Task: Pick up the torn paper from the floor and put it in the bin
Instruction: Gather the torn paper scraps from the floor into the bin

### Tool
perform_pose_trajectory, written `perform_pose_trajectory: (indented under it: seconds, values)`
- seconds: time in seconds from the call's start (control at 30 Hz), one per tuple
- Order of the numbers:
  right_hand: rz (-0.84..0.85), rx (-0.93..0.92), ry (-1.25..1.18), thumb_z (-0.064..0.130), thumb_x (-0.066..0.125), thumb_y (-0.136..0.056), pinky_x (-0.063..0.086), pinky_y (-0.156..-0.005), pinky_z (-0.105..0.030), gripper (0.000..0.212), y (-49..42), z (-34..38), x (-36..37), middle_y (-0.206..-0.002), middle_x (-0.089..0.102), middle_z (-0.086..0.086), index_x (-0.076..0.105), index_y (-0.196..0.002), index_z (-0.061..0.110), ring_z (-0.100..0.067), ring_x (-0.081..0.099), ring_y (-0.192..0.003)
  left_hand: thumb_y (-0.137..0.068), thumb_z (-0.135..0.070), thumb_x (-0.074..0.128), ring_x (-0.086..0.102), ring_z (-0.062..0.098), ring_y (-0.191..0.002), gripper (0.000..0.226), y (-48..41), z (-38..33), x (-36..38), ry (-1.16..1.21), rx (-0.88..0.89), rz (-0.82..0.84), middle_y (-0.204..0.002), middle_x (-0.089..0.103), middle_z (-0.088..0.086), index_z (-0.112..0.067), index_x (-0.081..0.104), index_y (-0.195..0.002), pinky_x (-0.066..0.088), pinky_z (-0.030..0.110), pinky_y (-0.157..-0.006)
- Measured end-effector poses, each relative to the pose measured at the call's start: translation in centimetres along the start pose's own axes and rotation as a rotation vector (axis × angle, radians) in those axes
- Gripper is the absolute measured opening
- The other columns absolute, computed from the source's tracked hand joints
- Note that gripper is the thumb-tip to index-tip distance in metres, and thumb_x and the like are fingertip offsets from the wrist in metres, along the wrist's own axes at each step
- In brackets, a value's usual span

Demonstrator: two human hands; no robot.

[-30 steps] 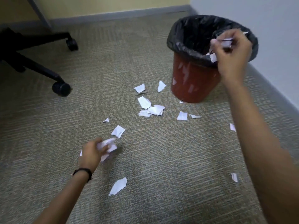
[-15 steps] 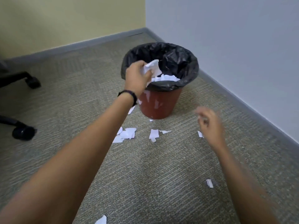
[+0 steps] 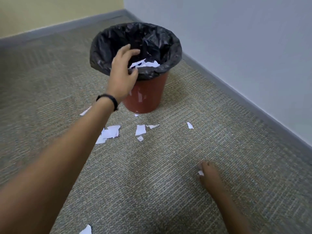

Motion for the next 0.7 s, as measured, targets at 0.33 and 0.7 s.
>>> perform_pose_trajectory:
  seconds: [0.33,0.7]
  values:
    - [-0.037,-0.025,-0.397,0.007,0.063,-0.077,0.043,-0.047,-0.017,0.024,-0.5,7.3,-5.4,-0.059,0.058,0.003,0.055,-0.063,0.025,-0.013,0.053,-0.052,-0.093,-0.013,0.053,0.057,0.014,-0.081,0.018,20.0,13.4,-1.8,-0.291,-0.288,0.453,-0.104,0.06,0.003,-0.02,0.055,-0.109,0.039,0.019,-0.064]
    - [-0.334,-0.512,-0.984,-0.001,0.063,-0.083,0.054,-0.051,-0.02,0.014,-2.8,32.2,-22.5,-0.072,0.063,-0.006,0.057,-0.084,0.012,-0.005,0.062,-0.051,-0.081,-0.065,0.05,0.049,0.023,-0.128,0.067,38.6,18.4,-1.4,-0.848,-0.712,1.309,-0.137,0.054,0.004,-0.024,0.046,-0.134,0.039,0.03,-0.104]
Point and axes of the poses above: each hand's wrist, its own y-axis away from the middle knuckle, its own x-axis out of the palm, z = x × y, the point moved 6 cm from there along -y, towards the middle knuckle
